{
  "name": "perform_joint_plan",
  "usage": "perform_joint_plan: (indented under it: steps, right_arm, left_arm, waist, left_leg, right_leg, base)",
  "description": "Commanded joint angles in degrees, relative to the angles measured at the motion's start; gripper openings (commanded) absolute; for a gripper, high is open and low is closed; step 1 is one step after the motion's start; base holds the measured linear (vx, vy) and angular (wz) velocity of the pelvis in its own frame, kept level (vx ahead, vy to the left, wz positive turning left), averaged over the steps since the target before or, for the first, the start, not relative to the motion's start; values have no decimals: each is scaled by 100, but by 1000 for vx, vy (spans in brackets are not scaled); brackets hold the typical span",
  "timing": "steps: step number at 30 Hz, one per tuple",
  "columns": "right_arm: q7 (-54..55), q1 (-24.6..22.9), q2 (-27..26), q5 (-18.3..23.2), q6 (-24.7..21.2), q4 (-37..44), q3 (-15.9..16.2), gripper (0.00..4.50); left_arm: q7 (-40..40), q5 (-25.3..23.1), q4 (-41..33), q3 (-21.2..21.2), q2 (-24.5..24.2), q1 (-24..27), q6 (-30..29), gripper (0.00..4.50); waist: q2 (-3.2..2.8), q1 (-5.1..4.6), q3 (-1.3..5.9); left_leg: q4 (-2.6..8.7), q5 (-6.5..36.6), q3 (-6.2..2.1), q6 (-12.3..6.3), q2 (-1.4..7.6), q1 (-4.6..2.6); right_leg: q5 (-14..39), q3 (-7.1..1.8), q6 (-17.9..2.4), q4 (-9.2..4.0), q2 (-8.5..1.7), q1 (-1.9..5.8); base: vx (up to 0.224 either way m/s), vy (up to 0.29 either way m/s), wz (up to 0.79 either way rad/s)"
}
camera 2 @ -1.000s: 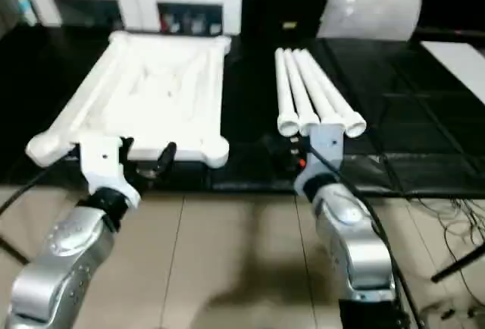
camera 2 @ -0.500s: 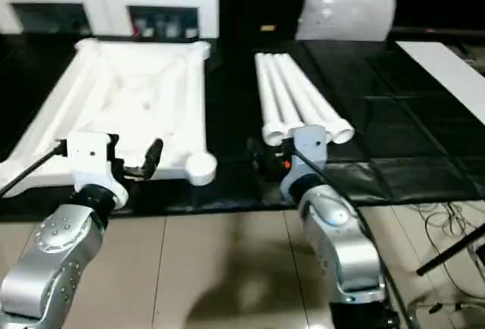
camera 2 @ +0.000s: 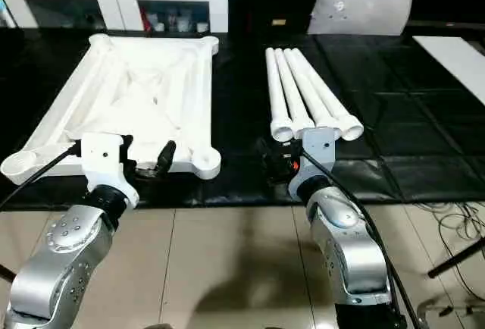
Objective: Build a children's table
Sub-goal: Move to table
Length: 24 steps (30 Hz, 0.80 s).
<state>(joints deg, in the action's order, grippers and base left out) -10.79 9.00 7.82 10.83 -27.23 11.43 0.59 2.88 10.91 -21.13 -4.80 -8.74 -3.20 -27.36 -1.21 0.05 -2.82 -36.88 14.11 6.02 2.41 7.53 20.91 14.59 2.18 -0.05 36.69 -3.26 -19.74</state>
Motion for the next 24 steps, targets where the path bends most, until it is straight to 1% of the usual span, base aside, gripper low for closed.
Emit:
perform_joint_plan:
  steps: [1,2,3,4,5,6,7,8,9,10,11,12,13,14,15,16,17,18,19,20,21,22,23,24]
  right_arm:
    - [-64,-13,40,34,-122,223,26,450]
    - [-75,-30,69,16,-110,231,31,450]
    - [-73,-45,89,-11,-65,222,26,450]
    - [-49,-57,91,-30,-57,208,13,450]
    - [-31,-63,90,-39,-59,198,4,450]
    - [-60,-47,107,-42,-37,190,16,450]
    - [-73,-41,113,-43,-31,194,25,450]
    - [-93,-30,122,-43,-34,214,44,450]
    - [-94,-26,122,-39,-49,229,49,450]
    - [-99,-23,121,-33,-61,240,51,450]
    - [-110,-27,125,-30,-66,248,49,450]
    - [-120,-30,128,-29,-66,252,48,450]
    - [-127,-35,128,-31,-68,252,53,450]
    - [-127,-35,128,-31,-68,252,53,450]
    - [-144,-36,137,-36,-71,248,77,450]
    - [-153,-34,143,-39,-68,243,92,450]
    - [-163,-30,148,-42,-61,232,108,450]
    - [-163,-30,148,-42,-61,232,108,450]
    - [-165,-27,146,-45,-55,221,118,450]
    - [-169,-24,146,-50,-45,209,126,450]
    - [-173,-23,147,-51,-40,201,127,450]
    - [-177,-22,148,-53,-36,194,128,450]
    - [-187,-18,153,-58,-26,180,134,450]
    - [-190,-14,156,-58,-30,180,139,450]
  left_arm:
    - [45,-28,47,-26,7,-21,-34,442]
    - [54,-29,40,-38,24,-1,-22,442]
    - [61,-35,31,-45,38,14,-13,442]
    - [67,-33,14,-37,50,32,-2,442]
    - [72,-31,2,-30,58,42,5,442]
    - [64,-17,-26,-3,79,69,6,442]
    - [61,-14,-33,4,84,79,6,442]
    - [59,-11,-45,12,86,102,7,442]
    - [63,-13,-48,13,85,113,10,442]
    - [61,-12,-55,17,90,127,12,442]
    - [58,-18,-62,15,99,147,15,442]
    - [55,-23,-67,13,106,161,18,442]
    - [55,-28,-76,14,107,180,23,442]
    - [55,-28,-76,14,107,180,23,442]
    - [60,-35,-110,24,112,219,21,442]
    - [61,-37,-120,33,114,233,21,442]
    - [61,-42,-131,45,118,249,22,442]
    - [61,-42,-131,45,118,249,22,442]
    - [64,-43,-138,54,118,261,27,442]
    - [67,-45,-144,57,118,275,34,442]
    - [68,-49,-147,55,119,283,38,442]
    - [68,-53,-150,53,121,290,43,442]
    - [68,-63,-158,46,126,308,51,442]
    - [66,-68,-164,41,131,318,52,442]
  waist:
    - [-19,-30,194]
    - [41,-70,175]
    - [151,35,119]
    - [25,15,153]
    - [20,-34,182]
    - [28,-111,165]
    - [30,-137,180]
    - [35,-155,172]
    - [56,-204,178]
    - [58,-207,179]
    - [85,-208,195]
    - [56,-214,218]
    - [66,-219,233]
    - [40,-219,295]
    - [47,-202,351]
    - [30,-203,358]
    - [8,-200,378]
    - [6,-208,392]
    - [3,-215,424]
    - [8,-241,435]
    - [39,-266,456]
    - [58,-266,452]
    - [141,-225,423]
    - [206,-107,415]
  left_leg:
    - [598,1229,-97,94,443,-34]
    - [413,1777,225,686,435,-392]
    - [619,2094,121,588,350,-102]
    - [709,2254,86,528,397,-115]
    - [660,2626,82,394,426,-329]
    - [679,2827,75,297,416,-326]
    - [686,2804,80,228,402,-296]
    - [682,2840,101,165,384,-316]
    - [678,2618,145,-30,351,-322]
    - [684,2533,159,-78,345,-317]
    - [679,2308,188,-173,330,-291]
    - [677,2108,204,-244,333,-308]
    - [680,1960,209,-288,339,-314]
    - [682,1498,210,-421,321,-277]
    - [658,977,222,-604,284,-269]
    - [656,755,217,-705,280,-273]
    - [647,365,195,-914,275,-293]
    - [632,173,183,-1043,266,-329]
    - [591,-280,132,-1369,261,-385]
    - [564,-695,58,-1780,276,-514]
    - [519,-1035,-15,-2189,308,-659]
    - [489,-1143,-37,-2358,307,-703]
    - [394,-1099,39,-2473,159,-572]
    - [215,-901,174,-2251,-164,-120]
  right_leg:
    - [747,-304,-1194,-507,-463,186]
    - [1733,-482,-802,-674,-159,-146]
    - [2400,-339,-573,-624,-245,101]
    - [2616,-359,-467,-627,-273,115]
    - [2931,-345,-387,-713,-334,3]
    - [3097,-292,-480,-746,-288,76]
    - [3123,-270,-512,-764,-275,153]
    - [3205,-259,-551,-800,-259,160]
    - [3075,-281,-755,-838,-253,226]
    - [3039,-288,-817,-847,-253,256]
    - [2894,-316,-951,-852,-245,314]
    - [2699,-318,-1096,-841,-240,360]
    - [2475,-316,-1185,-831,-229,386]
    - [1853,-302,-1339,-789,-204,501]
    - [1157,-293,-1462,-748,-171,571]
    - [861,-277,-1521,-716,-155,582]
    - [394,-230,-1575,-659,-130,610]
    - [147,-208,-1570,-623,-111,601]
    - [-312,-170,-1504,-530,-76,592]
    - [-627,-109,-1395,-421,-31,492]
    - [-747,-54,-1255,-336,-32,390]
    - [-802,-54,-1175,-307,-43,356]
    - [-991,-167,-1139,-351,-97,487]
    - [-1261,-410,-1223,-465,-105,913]
  base:
    - [-67,-5,1]
    - [-56,-9,-26]
    - [-56,-9,-26]
    - [-32,-10,-37]
    - [0,0,0]
    - [0,0,0]
    - [0,0,0]
    - [0,0,0]
    - [0,0,0]
    - [52,4,-1]
    - [59,5,2]
    - [59,5,2]
    - [83,8,5]
    - [111,15,4]
    - [111,15,4]
    - [122,22,4]
    - [134,29,5]
    - [134,29,5]
    - [165,31,6]
    - [171,24,7]
    - [171,24,7]
    - [141,12,13]
    - [125,6,14]
    - [125,6,14]
